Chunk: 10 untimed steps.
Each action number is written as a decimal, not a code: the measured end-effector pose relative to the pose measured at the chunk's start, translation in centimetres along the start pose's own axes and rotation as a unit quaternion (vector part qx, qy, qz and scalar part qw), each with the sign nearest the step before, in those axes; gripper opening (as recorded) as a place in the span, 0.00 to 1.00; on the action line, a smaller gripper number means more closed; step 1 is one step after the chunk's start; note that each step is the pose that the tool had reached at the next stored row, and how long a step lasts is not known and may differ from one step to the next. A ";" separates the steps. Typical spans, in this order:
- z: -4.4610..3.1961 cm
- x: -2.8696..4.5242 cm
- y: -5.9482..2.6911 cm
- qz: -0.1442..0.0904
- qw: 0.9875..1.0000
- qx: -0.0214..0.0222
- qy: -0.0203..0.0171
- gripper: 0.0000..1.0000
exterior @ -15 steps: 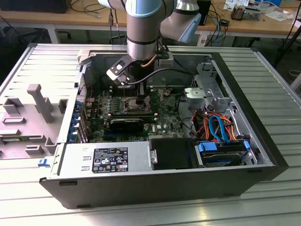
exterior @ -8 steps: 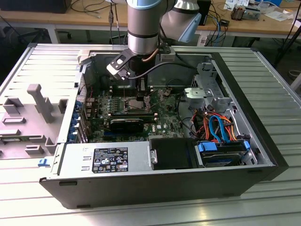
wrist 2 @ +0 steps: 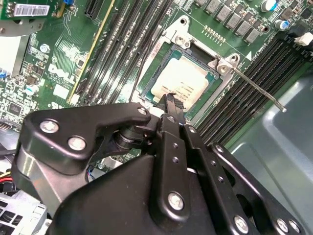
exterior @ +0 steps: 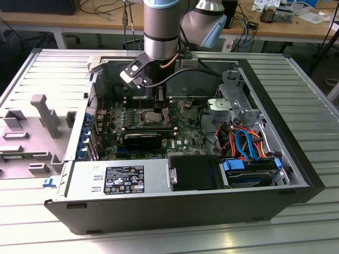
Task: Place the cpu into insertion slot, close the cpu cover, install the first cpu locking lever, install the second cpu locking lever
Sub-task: 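Close the cpu cover, then install the first cpu locking lever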
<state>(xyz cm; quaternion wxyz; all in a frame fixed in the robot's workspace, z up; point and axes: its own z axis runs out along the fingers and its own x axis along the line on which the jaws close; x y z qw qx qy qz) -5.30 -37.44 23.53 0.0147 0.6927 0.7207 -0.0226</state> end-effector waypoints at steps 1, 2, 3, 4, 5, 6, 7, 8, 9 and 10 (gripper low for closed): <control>0.00 0.00 0.00 0.000 1.000 0.000 0.000 0.11; 0.00 0.00 0.00 0.000 1.000 0.000 0.000 0.11; 0.00 0.00 0.00 0.000 1.000 0.000 0.000 0.11; -0.01 0.00 0.00 0.000 1.000 0.000 0.000 0.11; -0.01 0.00 0.00 0.000 1.000 0.000 0.000 0.11; -0.01 0.00 0.00 0.000 1.000 0.000 0.000 0.11; -0.01 0.00 0.00 0.000 1.000 0.000 0.000 0.11; -0.01 0.00 0.00 0.000 1.000 0.000 0.000 0.11; -0.02 0.00 0.00 0.000 1.000 0.000 0.000 0.11; -0.02 0.00 0.00 0.000 1.000 0.000 0.000 0.11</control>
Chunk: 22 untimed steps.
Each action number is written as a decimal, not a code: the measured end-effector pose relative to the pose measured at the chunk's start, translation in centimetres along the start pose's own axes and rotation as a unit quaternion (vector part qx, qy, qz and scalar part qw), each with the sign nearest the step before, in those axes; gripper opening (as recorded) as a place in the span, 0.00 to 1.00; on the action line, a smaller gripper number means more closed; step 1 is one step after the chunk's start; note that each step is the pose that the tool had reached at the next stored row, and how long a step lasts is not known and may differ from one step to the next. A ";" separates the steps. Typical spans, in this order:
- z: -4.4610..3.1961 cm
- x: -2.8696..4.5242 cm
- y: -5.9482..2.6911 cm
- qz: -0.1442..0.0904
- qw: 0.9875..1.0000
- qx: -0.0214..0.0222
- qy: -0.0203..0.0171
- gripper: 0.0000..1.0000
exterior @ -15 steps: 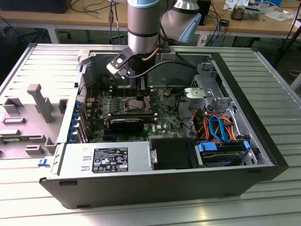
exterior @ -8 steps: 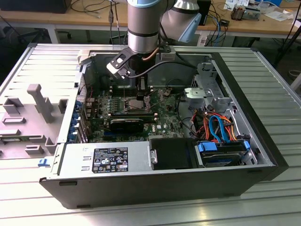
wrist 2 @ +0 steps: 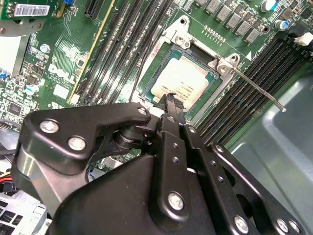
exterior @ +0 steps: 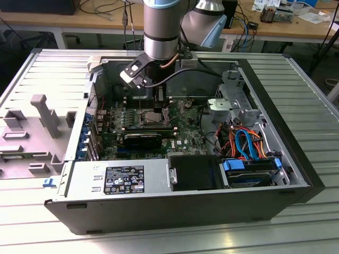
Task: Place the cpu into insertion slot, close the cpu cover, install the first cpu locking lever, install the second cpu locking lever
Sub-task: 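Install the first cpu locking lever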
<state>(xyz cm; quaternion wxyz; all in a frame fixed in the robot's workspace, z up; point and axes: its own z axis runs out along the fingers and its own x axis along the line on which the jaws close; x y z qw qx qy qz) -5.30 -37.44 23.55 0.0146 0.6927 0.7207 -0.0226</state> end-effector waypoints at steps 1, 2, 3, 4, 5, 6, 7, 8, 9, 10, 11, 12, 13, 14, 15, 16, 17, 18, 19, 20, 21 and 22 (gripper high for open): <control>0.00 0.00 0.00 0.000 1.000 0.000 0.000 0.11; 0.00 0.00 0.00 0.000 1.000 0.000 0.000 0.11; -0.01 -0.01 0.01 0.000 1.000 0.000 0.000 0.11; -0.01 -0.02 0.08 0.000 1.000 0.000 0.000 0.11; -0.01 -0.02 0.14 0.000 1.000 0.000 0.000 0.11; -0.01 -0.02 0.34 0.000 1.000 0.000 0.000 0.11; -0.01 -0.03 0.47 0.000 1.000 0.000 0.000 0.11; -0.01 -0.04 0.63 0.000 1.000 0.000 0.000 0.11; -0.02 -0.04 0.77 0.000 1.000 0.001 0.000 0.11; -0.08 -0.04 0.82 0.000 1.000 0.001 0.000 0.11; -0.16 -0.05 0.86 0.000 1.000 0.000 0.000 0.11; -0.22 -0.06 0.91 0.000 1.000 0.000 0.001 0.11; -0.31 -0.06 1.00 0.000 1.000 0.001 0.001 0.11; -0.35 -0.07 1.16 0.000 1.000 0.001 0.001 0.11; -0.38 -0.08 1.30 0.000 1.000 0.001 0.001 0.11; -0.42 -0.09 1.40 0.000 1.000 0.001 0.001 0.11; -0.48 -0.09 1.56 0.000 1.000 0.002 0.001 0.11; -0.48 -0.10 1.71 0.000 1.000 0.002 0.002 0.11; -0.49 -0.11 1.91 0.000 1.000 0.003 0.002 0.11; -0.49 -0.12 2.06 0.000 1.000 0.004 0.002 0.11; -0.52 -0.13 2.26 0.000 1.000 0.005 0.002 0.11; -0.54 -0.13 2.38 0.000 1.000 0.005 0.002 0.11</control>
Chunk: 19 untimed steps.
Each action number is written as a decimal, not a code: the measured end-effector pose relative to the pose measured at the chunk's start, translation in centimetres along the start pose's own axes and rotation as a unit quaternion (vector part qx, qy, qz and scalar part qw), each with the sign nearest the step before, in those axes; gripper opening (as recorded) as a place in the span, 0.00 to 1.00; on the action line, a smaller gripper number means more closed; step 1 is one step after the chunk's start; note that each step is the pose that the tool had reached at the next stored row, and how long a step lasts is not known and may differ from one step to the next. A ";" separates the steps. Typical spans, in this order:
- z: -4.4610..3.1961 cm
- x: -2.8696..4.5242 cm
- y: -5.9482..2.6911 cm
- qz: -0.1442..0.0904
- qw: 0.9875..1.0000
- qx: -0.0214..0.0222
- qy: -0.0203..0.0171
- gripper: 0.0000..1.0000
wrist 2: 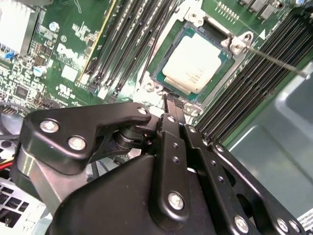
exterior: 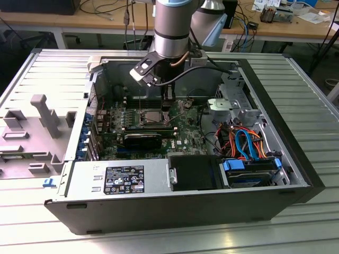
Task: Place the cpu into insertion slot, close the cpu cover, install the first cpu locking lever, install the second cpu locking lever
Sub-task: 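Install the first cpu locking lever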
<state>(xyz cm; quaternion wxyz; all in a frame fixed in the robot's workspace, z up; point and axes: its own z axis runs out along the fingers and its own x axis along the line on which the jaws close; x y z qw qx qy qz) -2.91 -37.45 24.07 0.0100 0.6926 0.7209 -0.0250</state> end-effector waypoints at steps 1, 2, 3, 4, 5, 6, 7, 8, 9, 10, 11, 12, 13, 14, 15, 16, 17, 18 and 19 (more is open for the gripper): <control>-0.04 -0.01 0.22 0.000 1.000 0.001 0.000 0.11; -0.11 -0.02 0.45 0.000 1.000 0.001 0.000 0.11; -0.21 -0.04 0.75 0.000 1.000 0.003 0.002 0.11; -0.29 -0.05 1.04 0.000 1.000 0.004 0.003 0.11; -0.34 -0.06 1.20 0.000 1.000 0.004 0.004 0.11; -0.43 -0.07 1.34 -0.001 1.000 0.005 0.005 0.11; -0.52 -0.08 1.49 -0.001 1.000 0.005 0.006 0.11; -0.63 -0.09 1.65 -0.001 1.000 0.006 0.007 0.11; -0.79 -0.11 1.84 -0.001 1.000 0.007 0.009 0.11; -0.90 -0.12 1.96 -0.001 1.000 0.007 0.011 0.11; -1.07 -0.14 2.21 -0.001 1.000 0.009 0.014 0.11; -1.17 -0.15 2.36 -0.002 1.000 0.010 0.017 0.11; -1.24 -0.16 2.50 -0.002 1.000 0.010 0.019 0.11; -1.32 -0.18 2.79 -0.002 1.000 0.012 0.022 0.11; -1.35 -0.19 2.99 -0.002 1.000 0.013 0.024 0.11; -1.37 -0.20 3.30 -0.003 1.000 0.016 0.026 0.11; -1.38 -0.20 3.50 -0.003 0.999 0.017 0.027 0.11; -1.40 -0.21 3.67 -0.004 0.999 0.018 0.029 0.11; -1.45 -0.22 3.80 -0.004 0.999 0.019 0.030 0.11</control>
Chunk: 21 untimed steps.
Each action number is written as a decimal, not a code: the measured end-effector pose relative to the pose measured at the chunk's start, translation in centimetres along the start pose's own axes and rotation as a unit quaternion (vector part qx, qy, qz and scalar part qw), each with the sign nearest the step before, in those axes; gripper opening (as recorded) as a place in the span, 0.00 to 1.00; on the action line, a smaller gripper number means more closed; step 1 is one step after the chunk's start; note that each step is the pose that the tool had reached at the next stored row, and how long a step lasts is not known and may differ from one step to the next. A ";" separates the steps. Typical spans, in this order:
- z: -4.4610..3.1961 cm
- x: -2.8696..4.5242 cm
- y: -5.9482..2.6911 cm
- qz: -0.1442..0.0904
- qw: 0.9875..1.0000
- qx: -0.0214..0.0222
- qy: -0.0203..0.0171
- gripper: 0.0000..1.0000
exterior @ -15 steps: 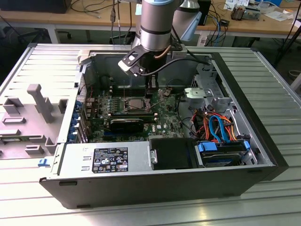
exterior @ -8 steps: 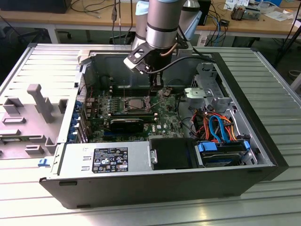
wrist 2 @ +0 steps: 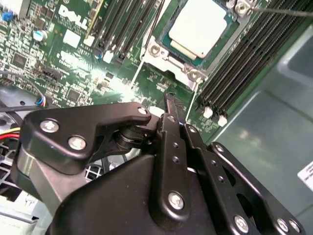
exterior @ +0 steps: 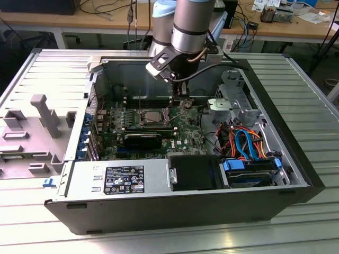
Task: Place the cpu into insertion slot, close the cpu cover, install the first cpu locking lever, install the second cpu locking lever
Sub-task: 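Install the first cpu locking lever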
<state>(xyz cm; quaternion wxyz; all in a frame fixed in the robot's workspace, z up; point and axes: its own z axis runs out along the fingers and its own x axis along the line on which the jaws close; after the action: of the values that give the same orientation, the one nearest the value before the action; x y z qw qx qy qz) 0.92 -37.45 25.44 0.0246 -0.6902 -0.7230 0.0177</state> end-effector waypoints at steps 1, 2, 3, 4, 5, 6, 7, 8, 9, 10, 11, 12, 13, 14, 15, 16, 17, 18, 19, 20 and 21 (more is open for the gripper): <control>-0.07 -0.01 0.13 0.000 1.000 0.001 0.001 0.11; -0.13 -0.02 0.45 -0.001 1.000 0.003 0.004 0.11; -0.17 -0.04 0.80 -0.002 1.000 0.005 0.007 0.11; -0.19 -0.05 1.00 -0.002 1.000 0.006 0.009 0.11; -0.21 -0.06 1.21 -0.002 1.000 0.008 0.010 0.11; -0.24 -0.07 1.54 -0.003 1.000 0.010 0.012 0.11; -0.26 -0.08 1.75 -0.003 1.000 0.011 0.013 0.11; -0.27 -0.09 2.03 -0.004 1.000 0.013 0.015 0.11; -0.29 -0.11 2.32 -0.005 1.000 0.015 0.016 0.11; -0.30 -0.12 2.53 -0.005 1.000 0.016 0.017 0.11; -0.33 -0.13 2.85 -0.006 1.000 0.019 0.018 0.11; -0.34 -0.14 3.04 -0.006 1.000 0.020 0.018 0.11; -0.36 -0.16 3.43 -0.006 1.000 0.023 0.018 0.11; -0.37 -0.16 3.72 -0.006 0.999 0.026 0.018 0.11; -0.37 -0.17 3.91 -0.006 0.999 0.027 0.019 0.11; -0.37 -0.18 4.21 -0.006 0.999 0.030 0.019 0.11; -0.33 -0.19 4.48 -0.006 0.999 0.032 0.019 0.11; -0.30 -0.20 4.62 -0.006 0.999 0.034 0.019 0.11; -0.25 -0.21 4.74 -0.006 0.999 0.035 0.019 0.11; -0.04 -0.22 4.92 -0.006 0.999 0.037 0.019 0.11; 0.13 -0.22 4.99 -0.006 0.999 0.038 0.019 0.11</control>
<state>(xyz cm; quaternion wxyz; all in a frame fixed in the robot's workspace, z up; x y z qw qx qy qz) 5.90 -37.44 25.01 0.0646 -0.6850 -0.7250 0.0319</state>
